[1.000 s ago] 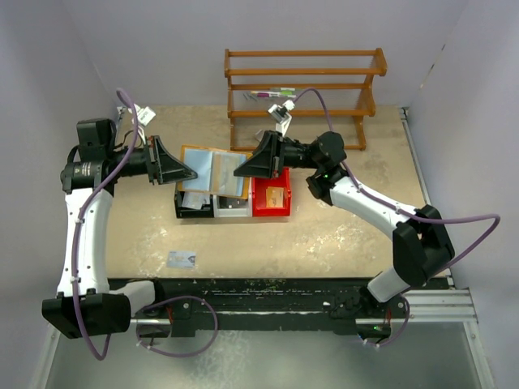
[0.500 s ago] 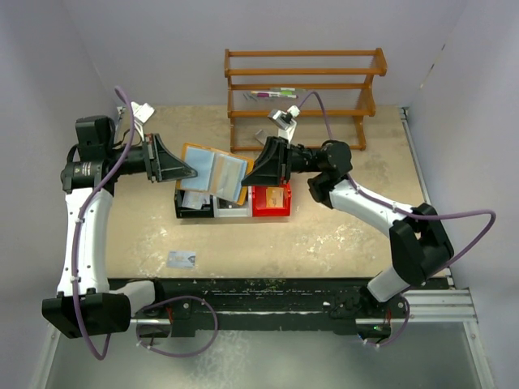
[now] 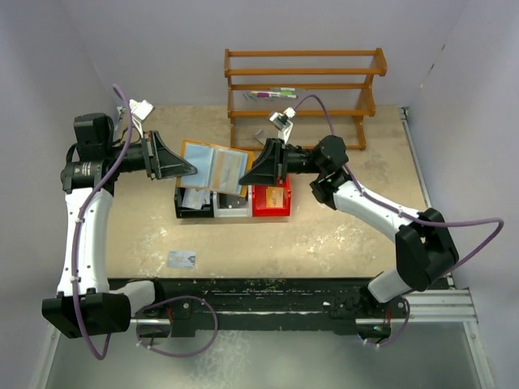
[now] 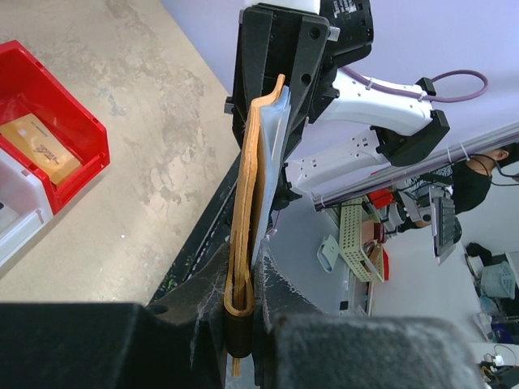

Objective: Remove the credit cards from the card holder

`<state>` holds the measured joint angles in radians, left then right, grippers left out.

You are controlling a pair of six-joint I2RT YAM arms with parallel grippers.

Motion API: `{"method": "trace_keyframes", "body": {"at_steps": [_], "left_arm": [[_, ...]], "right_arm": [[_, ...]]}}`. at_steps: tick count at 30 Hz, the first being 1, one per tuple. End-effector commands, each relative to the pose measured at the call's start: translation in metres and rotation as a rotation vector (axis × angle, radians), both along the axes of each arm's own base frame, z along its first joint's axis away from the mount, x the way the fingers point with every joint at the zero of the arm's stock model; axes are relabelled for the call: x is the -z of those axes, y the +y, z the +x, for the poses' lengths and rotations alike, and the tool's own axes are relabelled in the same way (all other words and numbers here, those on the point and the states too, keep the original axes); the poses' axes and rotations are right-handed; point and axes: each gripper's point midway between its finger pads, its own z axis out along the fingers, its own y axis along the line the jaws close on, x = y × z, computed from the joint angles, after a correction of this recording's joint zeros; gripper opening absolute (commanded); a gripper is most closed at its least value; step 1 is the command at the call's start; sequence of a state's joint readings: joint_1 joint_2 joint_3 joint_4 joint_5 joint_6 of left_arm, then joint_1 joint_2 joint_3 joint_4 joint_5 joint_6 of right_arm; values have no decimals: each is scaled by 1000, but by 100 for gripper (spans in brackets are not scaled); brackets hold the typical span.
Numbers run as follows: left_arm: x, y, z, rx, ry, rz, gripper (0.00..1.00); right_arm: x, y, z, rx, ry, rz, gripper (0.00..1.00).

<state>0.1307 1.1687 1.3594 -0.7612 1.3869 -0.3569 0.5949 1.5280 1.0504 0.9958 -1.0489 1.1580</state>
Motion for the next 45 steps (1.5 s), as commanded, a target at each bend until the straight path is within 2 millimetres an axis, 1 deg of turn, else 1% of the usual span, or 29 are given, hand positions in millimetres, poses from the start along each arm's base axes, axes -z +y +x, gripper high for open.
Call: {"method": "trace_keyframes", "body": {"at_steps": [1, 5, 9, 19, 22, 24, 27, 29, 31, 38, 42, 45], "left_arm": [[-15, 0, -7, 27, -55, -18, 0], [-14, 0, -7, 29, -48, -21, 0], [-15, -1, -7, 36, -46, -26, 0], [-16, 0, -7, 35, -48, -27, 0], [-15, 0, -7, 36, -44, -28, 0], [-14, -1, -7, 38, -42, -29, 0], [-16, -1, -9, 43, -49, -31, 0], [-17, -1, -10, 50, -55, -33, 0], [-17, -2, -13, 56, -59, -36, 0], [-13, -2, -15, 68, -52, -43, 0], [-11, -2, -15, 68, -54, -41, 0], [-7, -2, -14, 63, -53, -34, 0]], "right_arm": [[-27, -3, 5, 77, -92, 43, 23], [-31, -2, 10, 112, -99, 45, 23], [-35, 3, 12, 133, -110, 43, 30], [-46, 21, 5, 125, -137, 52, 39], [-49, 27, 1, 119, -142, 55, 39], [-50, 31, -2, 116, -145, 56, 39], [-51, 34, -2, 133, -146, 44, 34], [-50, 37, 3, 169, -144, 21, 30], [-47, 40, 10, 216, -145, -12, 28], [-45, 53, 12, 284, -154, -70, 29], [-48, 55, 13, 297, -154, -75, 26], [-50, 56, 8, 276, -158, -63, 26]]}}
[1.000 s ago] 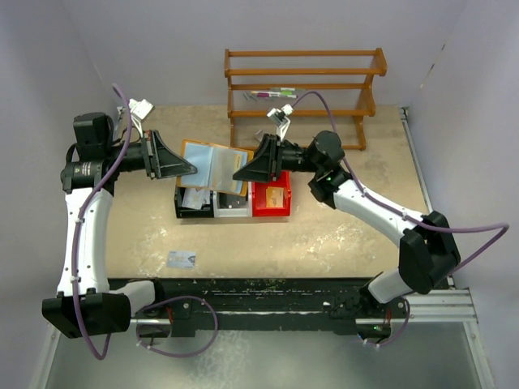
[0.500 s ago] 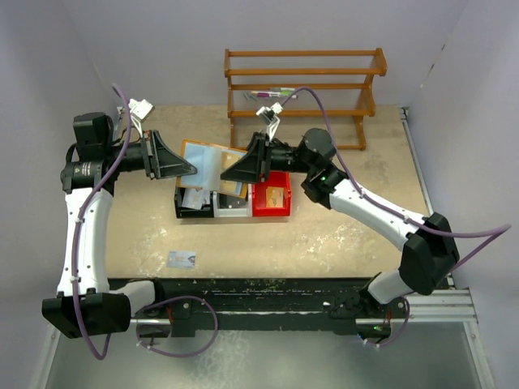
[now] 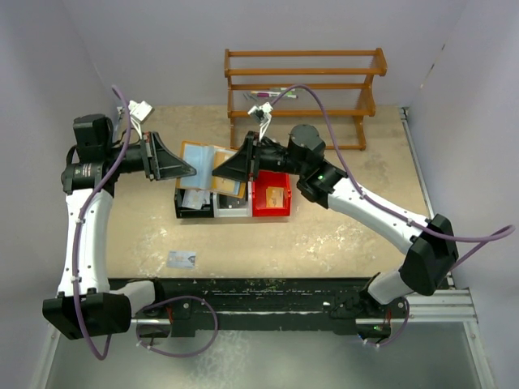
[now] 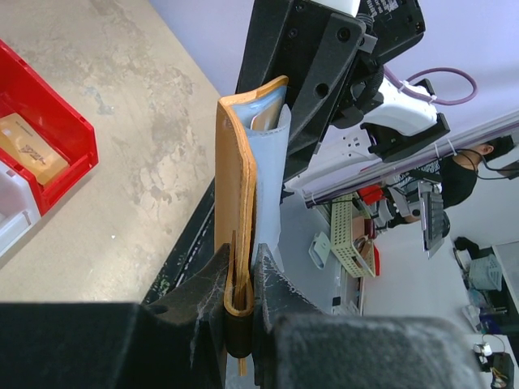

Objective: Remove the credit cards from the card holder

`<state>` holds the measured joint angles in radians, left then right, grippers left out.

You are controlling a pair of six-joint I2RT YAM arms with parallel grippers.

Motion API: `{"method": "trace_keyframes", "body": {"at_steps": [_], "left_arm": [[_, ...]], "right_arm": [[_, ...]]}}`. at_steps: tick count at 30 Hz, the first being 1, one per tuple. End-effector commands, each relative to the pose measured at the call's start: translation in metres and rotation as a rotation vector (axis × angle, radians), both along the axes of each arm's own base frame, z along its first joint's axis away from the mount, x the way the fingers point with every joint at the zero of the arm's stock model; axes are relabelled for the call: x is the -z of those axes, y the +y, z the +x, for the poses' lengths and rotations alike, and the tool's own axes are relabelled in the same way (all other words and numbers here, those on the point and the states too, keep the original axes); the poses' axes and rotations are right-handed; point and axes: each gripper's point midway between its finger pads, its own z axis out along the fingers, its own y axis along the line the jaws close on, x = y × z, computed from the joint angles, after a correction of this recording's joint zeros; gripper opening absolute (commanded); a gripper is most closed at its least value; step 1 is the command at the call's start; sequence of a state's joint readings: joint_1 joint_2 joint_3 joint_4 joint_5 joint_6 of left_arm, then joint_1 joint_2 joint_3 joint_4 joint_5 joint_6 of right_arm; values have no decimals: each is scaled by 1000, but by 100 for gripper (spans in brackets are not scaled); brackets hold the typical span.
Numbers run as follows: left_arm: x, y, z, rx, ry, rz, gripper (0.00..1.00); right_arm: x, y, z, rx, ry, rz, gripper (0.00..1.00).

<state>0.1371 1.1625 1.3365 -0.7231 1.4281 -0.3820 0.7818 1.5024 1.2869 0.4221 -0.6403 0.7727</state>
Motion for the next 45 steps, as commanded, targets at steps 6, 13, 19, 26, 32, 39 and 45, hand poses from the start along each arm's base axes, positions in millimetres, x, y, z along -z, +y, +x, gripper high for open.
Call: {"method": "trace_keyframes", "body": {"at_steps": [6, 13, 19, 26, 32, 39, 45], "left_arm": [[3, -1, -8, 32, -47, 0, 1], [4, -2, -12, 45, -48, -6, 1], [5, -2, -15, 56, -57, -8, 1], [10, -2, -17, 60, -56, -6, 1], [11, -2, -20, 65, -64, -6, 3], [27, 4, -3, -19, -97, 95, 50], [49, 20, 25, -178, -145, 263, 77]], "right_arm": [[-36, 5, -12, -34, -72, 75, 33], [-33, 11, -12, -36, -58, 80, 38], [-35, 14, -19, -60, -64, 108, 41], [-47, 19, -31, -105, -87, 163, 44], [-46, 20, -37, -130, -90, 169, 32], [-31, 11, -14, 33, -121, 17, 0], [17, 3, 28, 285, -108, -324, 0]]}}
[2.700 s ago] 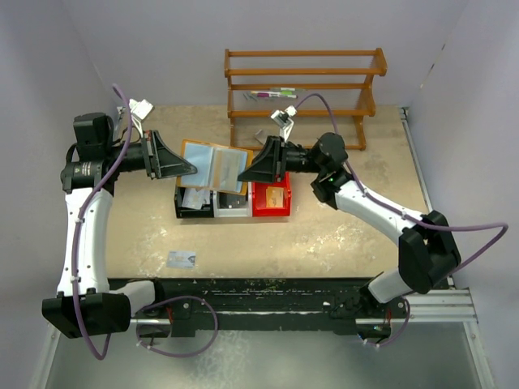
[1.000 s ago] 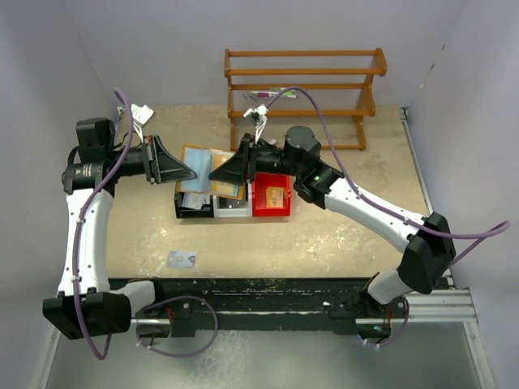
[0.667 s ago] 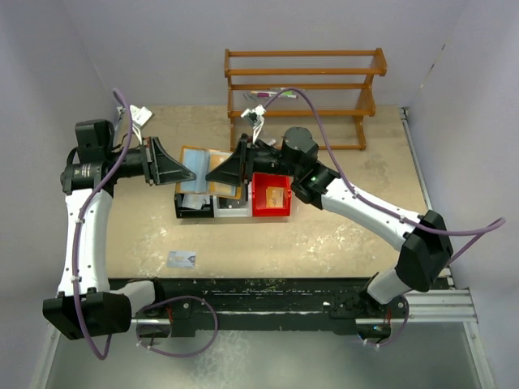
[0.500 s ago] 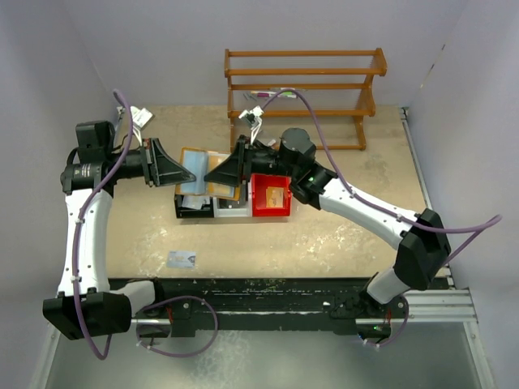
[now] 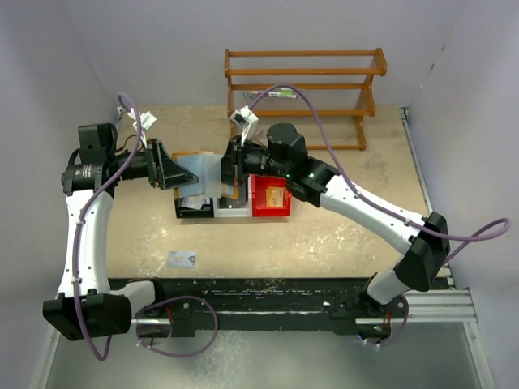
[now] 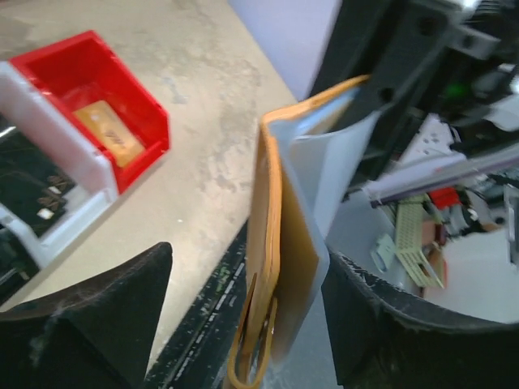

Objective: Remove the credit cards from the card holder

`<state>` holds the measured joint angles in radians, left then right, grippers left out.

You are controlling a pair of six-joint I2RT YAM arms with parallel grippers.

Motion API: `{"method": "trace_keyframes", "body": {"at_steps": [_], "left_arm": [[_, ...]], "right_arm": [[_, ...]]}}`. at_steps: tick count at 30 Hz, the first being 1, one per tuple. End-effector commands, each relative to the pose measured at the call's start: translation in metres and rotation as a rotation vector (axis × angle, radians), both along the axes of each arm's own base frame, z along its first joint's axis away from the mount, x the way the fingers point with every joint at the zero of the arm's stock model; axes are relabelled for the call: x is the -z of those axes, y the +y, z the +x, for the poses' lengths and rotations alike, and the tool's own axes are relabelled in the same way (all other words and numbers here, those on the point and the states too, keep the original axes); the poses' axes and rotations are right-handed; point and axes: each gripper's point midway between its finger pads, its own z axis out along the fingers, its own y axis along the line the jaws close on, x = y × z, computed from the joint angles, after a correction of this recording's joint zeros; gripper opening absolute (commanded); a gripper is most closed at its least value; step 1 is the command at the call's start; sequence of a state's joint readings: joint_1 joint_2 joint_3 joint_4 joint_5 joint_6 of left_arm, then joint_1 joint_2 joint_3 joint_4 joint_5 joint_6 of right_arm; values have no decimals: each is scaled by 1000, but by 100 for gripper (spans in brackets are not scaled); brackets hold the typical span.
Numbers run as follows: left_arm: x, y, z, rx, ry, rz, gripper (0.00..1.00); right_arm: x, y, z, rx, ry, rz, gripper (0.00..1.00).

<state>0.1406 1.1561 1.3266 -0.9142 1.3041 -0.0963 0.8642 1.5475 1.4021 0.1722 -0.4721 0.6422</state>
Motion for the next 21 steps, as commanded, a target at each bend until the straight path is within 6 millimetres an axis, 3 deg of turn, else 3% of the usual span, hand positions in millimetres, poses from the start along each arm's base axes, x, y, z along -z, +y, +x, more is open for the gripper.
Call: {"method": "trace_keyframes", "body": {"at_steps": [1, 5, 8, 10, 14, 18, 21], "left_arm": [[18, 15, 24, -131, -81, 144, 79], [27, 15, 24, -134, -72, 150, 83], [23, 11, 14, -81, -121, 137, 85], [19, 7, 2, -39, -182, 130, 95], [21, 9, 1, -71, -254, 156, 95], [34, 19, 16, -142, -238, 218, 92], [47, 36, 36, -251, -220, 320, 88]], "right_arm": [[1, -19, 31, 244, -114, -230, 0], [27, -32, 52, 426, -166, -450, 0], [40, -43, 63, 525, -203, -566, 0], [44, -48, 68, 570, -220, -615, 0], [39, -49, 71, 620, -258, -653, 0], [26, -34, 66, 594, -266, -623, 0], [15, -22, 52, 513, -252, -535, 0]]}}
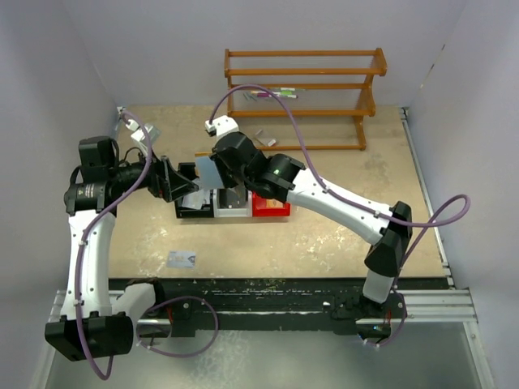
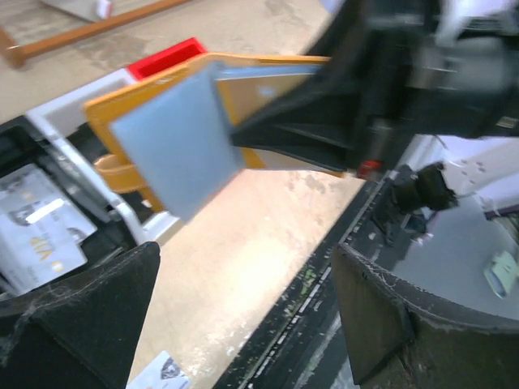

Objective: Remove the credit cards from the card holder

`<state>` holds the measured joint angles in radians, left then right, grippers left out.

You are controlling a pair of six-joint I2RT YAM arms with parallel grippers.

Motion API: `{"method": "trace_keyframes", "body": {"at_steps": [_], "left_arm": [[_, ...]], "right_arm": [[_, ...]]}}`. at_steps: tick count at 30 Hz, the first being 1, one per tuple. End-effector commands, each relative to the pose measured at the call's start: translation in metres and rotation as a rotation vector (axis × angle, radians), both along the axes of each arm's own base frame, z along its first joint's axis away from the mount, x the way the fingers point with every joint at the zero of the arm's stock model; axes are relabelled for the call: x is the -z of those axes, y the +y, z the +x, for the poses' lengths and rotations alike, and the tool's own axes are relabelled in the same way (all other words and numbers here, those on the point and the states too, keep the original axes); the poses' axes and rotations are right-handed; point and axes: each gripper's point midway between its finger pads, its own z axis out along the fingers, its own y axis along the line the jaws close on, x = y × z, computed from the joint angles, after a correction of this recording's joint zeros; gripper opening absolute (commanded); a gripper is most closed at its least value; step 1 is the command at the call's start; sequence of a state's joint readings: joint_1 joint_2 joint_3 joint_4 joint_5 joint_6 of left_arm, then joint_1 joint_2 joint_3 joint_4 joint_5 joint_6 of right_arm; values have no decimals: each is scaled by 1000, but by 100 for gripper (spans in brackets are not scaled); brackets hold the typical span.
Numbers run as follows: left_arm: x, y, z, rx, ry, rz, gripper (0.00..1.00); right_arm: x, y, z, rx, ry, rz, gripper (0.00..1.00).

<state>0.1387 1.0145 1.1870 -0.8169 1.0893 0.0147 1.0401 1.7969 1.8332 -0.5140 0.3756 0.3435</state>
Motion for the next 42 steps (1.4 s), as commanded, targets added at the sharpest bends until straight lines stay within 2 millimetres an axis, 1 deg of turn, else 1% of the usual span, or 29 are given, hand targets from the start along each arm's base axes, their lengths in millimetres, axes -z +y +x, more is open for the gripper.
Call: {"method": "trace_keyframes", "body": {"at_steps": [1, 3, 5, 6, 7, 9, 13, 15, 16, 17, 19, 20, 21, 23, 24, 25, 26, 27, 28, 30, 32, 34, 37, 38, 39, 41, 42], "left_arm": [[15, 25, 33, -149, -47, 141, 89], [17, 28, 35, -169, -48, 155, 91], [13, 23, 30, -149, -47, 122, 91], [12, 19, 27, -129, -40, 101, 90], [9, 15, 23, -107, -35, 80, 89], [4, 9, 17, -69, -30, 47, 81], [-14, -4, -2, 20, -30, -29, 72], [-26, -12, -12, 74, -20, -92, 61], [-33, -15, -17, 99, -12, -125, 53], [-40, -18, -21, 118, 9, -160, 41], [-50, -22, -25, 144, 35, -203, 25], [-55, -23, -27, 160, 44, -221, 19], [-59, -24, -29, 173, 56, -236, 16], [-64, -25, -31, 191, 79, -258, 10], [-67, -25, -32, 194, 85, -263, 8], [-68, -25, -31, 190, 89, -264, 6], [-69, -25, -30, 184, 90, -264, 5], [-71, -25, -30, 178, 89, -263, 5], [-71, -24, -29, 169, 89, -261, 4], [-72, -24, -27, 156, 89, -258, 3], [-73, -23, -25, 147, 83, -255, 3], [-74, -23, -25, 145, 76, -251, 2], [-71, -22, -22, 141, 61, -231, 0], [-68, -21, -22, 136, 71, -220, 0], [-64, -20, -20, 135, 70, -205, 0], [-58, -17, -18, 131, 63, -162, 0], [-53, -17, -18, 136, 65, -146, 0]], "right_arm": [[-66, 10, -17, -86, -64, 184, 0], [-75, 17, -29, -159, -58, 251, 0], [-83, 23, -42, -239, -46, 316, 0], [-84, 25, -47, -272, -31, 347, 0], [-89, 27, -52, -303, -19, 391, 0], [-97, 26, -58, -354, 14, 461, 0], [-113, 24, -70, -480, 83, 605, 0], [-118, 23, -78, -546, 113, 652, 0], [-120, 23, -81, -570, 121, 672, 0], [-122, 22, -82, -590, 129, 691, 0], [-126, 20, -87, -641, 147, 735, 0], [-127, 18, -88, -658, 159, 758, 0], [-129, 15, -88, -670, 165, 779, 1], [-132, 9, -89, -704, 184, 825, 20], [-134, 6, -90, -723, 193, 853, 29], [-132, 1, -90, -735, 212, 878, 35], [-133, -3, -89, -744, 231, 910, 38], [-134, -8, -89, -754, 248, 937, 39], [-138, -13, -88, -775, 235, 971, 39], [-139, -21, -89, -806, 251, 1016, 39], [-135, -27, -88, -811, 269, 1046, 38], [-129, -29, -86, -801, 285, 1053, 36], [-124, -27, -80, -774, 281, 1028, 34], [-125, -27, -76, -772, 258, 1005, 35], [-126, -27, -72, -770, 237, 972, 38], [-126, -27, -58, -772, 172, 870, 51], [-123, -26, -50, -778, 134, 806, 56]]}}
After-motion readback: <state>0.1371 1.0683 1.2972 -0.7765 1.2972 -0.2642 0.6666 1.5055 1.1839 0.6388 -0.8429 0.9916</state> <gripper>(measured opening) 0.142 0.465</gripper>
